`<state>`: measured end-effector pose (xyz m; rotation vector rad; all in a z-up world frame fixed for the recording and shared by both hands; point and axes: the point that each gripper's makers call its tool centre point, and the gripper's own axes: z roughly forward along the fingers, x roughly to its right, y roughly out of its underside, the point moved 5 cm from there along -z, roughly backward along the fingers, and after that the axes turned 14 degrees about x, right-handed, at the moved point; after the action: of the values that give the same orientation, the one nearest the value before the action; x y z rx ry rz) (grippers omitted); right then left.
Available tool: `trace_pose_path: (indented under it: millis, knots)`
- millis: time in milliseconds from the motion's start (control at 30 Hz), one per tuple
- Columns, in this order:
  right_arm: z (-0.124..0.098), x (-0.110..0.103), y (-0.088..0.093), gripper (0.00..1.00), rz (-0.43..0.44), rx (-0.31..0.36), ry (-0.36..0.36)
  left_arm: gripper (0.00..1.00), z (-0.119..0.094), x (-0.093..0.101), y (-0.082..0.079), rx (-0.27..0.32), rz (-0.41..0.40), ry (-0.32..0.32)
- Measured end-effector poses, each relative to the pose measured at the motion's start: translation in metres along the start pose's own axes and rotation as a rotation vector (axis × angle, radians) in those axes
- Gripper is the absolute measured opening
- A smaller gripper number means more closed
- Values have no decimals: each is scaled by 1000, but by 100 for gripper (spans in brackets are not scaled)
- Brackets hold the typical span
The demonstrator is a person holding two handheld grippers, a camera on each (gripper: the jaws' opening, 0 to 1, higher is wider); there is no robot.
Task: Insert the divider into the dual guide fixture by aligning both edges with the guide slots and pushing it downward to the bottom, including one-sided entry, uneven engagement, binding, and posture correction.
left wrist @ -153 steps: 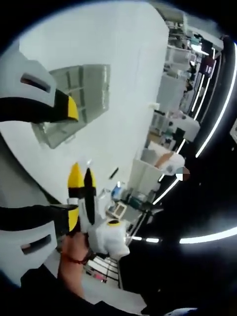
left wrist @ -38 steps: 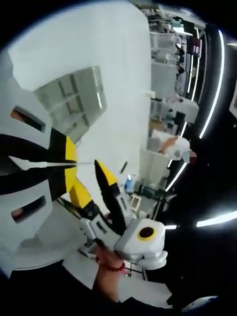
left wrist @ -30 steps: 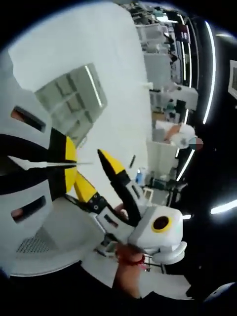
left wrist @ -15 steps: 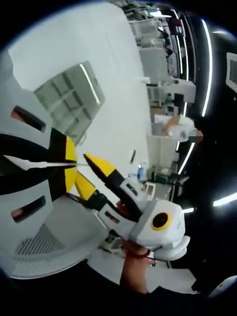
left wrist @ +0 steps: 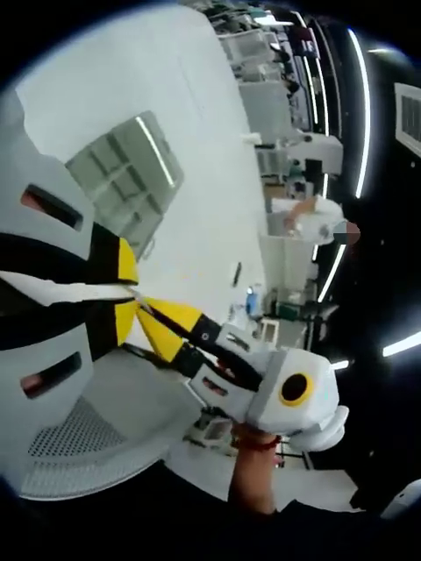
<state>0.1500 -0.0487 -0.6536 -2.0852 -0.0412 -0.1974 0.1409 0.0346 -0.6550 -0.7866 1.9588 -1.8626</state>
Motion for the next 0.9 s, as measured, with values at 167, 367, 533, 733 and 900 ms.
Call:
trace_pose_path:
  millis: [167, 367, 533, 733, 900]
  knots:
    - [-1, -1, 0, 0, -18, -23, -17, 3, 0, 2, 0, 1, -10, 9]
    - [-4, 4, -3, 0, -14, -26, -23, 9, 0, -3, -2, 47, -52, -59]
    - [-6, 8, -3, 0, -21, -39, -45, 14, -4, -7, 2, 41, -57, -77]
    - [-6, 19, -4, 0, 37, -72, -44, 20, -13, -12, -3, 60, -70, -128]
    - [-2, 27, -8, 0, 71, -88, -54, 22, -15, -13, -5, 80, -79, -160]
